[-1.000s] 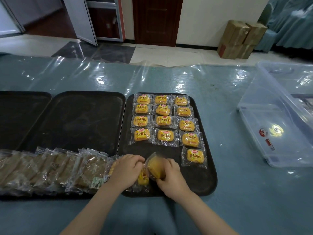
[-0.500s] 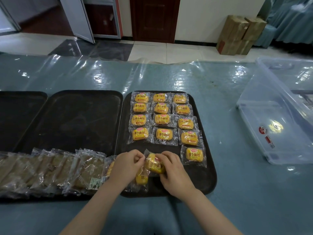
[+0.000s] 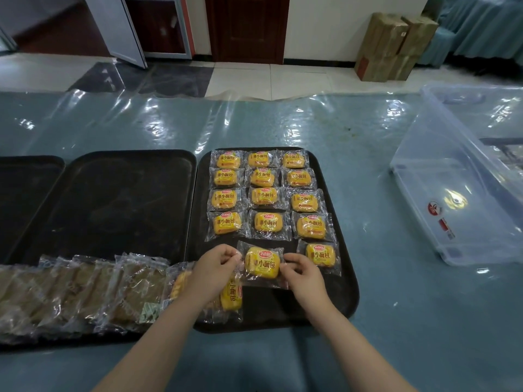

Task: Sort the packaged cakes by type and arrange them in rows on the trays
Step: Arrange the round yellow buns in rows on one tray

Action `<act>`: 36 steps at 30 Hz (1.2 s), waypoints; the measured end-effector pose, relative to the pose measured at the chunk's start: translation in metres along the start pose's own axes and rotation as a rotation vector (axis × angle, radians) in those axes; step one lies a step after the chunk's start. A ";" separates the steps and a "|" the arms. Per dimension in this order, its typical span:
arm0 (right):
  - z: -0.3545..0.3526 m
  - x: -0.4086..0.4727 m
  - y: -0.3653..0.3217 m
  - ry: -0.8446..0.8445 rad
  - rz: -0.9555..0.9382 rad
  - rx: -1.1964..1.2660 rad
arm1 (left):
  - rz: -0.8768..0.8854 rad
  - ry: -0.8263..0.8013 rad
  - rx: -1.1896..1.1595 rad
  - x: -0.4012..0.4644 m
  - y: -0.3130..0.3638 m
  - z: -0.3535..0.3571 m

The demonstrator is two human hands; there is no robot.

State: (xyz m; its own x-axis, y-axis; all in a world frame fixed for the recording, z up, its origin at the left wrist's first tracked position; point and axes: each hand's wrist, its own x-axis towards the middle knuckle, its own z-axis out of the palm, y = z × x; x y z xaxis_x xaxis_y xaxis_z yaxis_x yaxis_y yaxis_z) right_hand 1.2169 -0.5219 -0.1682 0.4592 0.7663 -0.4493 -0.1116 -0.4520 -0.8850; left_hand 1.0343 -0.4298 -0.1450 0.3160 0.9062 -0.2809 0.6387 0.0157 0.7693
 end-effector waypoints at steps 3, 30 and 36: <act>-0.005 0.008 -0.004 -0.035 0.096 0.169 | -0.015 -0.028 0.000 0.006 0.003 0.001; -0.010 0.064 -0.017 0.186 -0.337 -1.141 | -0.089 -0.213 0.506 0.072 0.004 0.025; -0.012 0.078 -0.013 0.153 -0.404 -1.225 | -0.098 -0.233 0.566 0.078 0.006 0.029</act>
State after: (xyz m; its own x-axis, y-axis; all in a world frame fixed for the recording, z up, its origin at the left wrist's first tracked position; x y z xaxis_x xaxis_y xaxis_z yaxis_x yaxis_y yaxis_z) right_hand 1.2649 -0.4619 -0.1901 0.3758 0.9225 -0.0880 0.8933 -0.3859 -0.2304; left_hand 1.0832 -0.3712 -0.1787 0.3416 0.7947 -0.5018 0.9253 -0.1907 0.3280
